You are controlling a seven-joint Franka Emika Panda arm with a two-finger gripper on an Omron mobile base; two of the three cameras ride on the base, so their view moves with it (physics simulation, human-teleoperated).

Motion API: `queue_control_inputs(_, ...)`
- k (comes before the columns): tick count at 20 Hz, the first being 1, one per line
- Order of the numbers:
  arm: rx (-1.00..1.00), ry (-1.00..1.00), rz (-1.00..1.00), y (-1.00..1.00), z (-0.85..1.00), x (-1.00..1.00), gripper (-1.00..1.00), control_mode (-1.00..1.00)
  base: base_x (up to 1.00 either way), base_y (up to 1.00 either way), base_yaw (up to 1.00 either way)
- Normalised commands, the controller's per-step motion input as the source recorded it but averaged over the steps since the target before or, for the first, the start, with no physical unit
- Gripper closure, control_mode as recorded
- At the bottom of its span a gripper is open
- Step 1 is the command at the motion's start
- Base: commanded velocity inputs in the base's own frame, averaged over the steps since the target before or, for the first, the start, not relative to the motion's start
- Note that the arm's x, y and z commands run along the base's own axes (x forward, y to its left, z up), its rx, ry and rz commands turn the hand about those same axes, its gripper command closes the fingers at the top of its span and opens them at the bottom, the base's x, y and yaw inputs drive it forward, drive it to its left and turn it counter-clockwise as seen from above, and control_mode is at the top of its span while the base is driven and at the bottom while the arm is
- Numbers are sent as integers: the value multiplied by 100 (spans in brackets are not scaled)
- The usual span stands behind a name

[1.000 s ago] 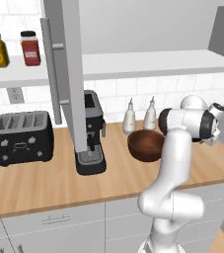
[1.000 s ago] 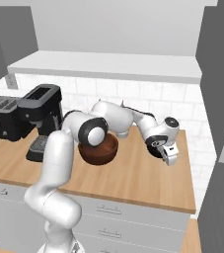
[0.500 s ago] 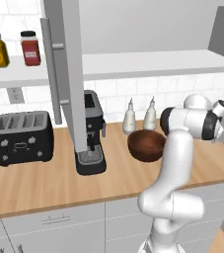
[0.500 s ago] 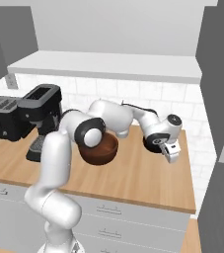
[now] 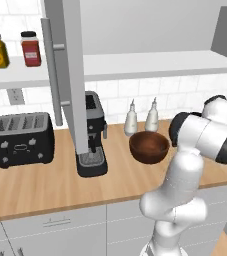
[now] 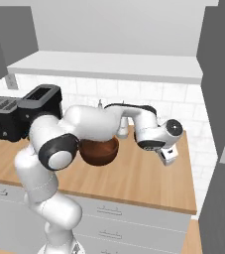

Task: Pick up the bowls on the counter and stack them on top of one another in the open cabinet. Place the smaller bowl on top of the larger bowl.

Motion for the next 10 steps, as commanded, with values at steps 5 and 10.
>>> queue_control_inputs(5,-5,-7,12,98,87,-85,100,-100,0,0,0)
queue_control_inputs(10,-12,2,15,100,93,-38,100,-100,0,0,0)
